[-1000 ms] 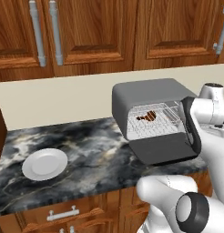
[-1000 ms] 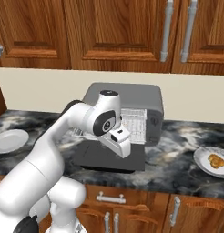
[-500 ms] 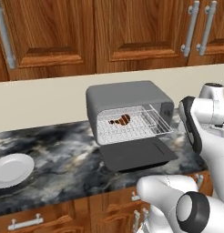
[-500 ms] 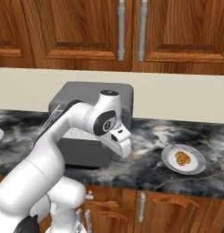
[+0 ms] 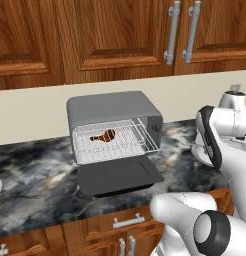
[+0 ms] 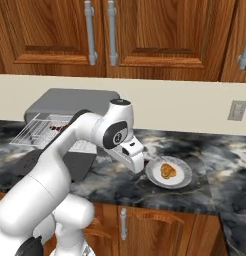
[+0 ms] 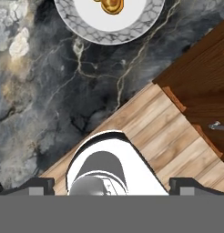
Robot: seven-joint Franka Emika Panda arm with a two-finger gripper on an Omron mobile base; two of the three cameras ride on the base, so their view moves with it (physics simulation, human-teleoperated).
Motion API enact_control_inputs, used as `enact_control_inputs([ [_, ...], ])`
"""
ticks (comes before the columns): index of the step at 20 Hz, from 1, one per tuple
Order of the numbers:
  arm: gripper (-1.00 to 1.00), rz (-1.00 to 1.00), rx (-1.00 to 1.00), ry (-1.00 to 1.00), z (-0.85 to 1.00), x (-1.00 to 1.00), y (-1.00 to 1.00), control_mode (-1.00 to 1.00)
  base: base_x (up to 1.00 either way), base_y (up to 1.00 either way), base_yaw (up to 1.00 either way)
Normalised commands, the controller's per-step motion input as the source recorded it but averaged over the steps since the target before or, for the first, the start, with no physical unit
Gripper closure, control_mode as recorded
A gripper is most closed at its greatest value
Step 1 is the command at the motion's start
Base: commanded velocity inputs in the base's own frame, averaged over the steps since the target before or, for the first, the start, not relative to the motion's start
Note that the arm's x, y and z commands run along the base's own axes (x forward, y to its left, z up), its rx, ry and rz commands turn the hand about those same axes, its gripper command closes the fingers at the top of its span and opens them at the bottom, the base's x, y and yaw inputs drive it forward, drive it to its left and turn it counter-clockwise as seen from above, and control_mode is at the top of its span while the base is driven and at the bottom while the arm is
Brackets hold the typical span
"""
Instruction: Open the toaster oven door. Place the bread on the top rack in the toaster oven and place the chicken drumstick on the bottom rack.
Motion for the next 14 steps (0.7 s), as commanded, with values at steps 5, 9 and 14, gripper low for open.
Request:
enact_control_inputs([
  [5,-1.00,0.00,0.00,0.00,0.00,0.00,0.00,1.00,0.20,-0.49,0.00],
  [9,-1.00,0.00,0.00,0.00,0.00,0.00,0.00,1.00,0.12,-0.12,0.00],
  [14,-1.00,0.00,0.00,0.00,0.00,0.00,0.00,1.00,0.00,0.00,0.00],
])
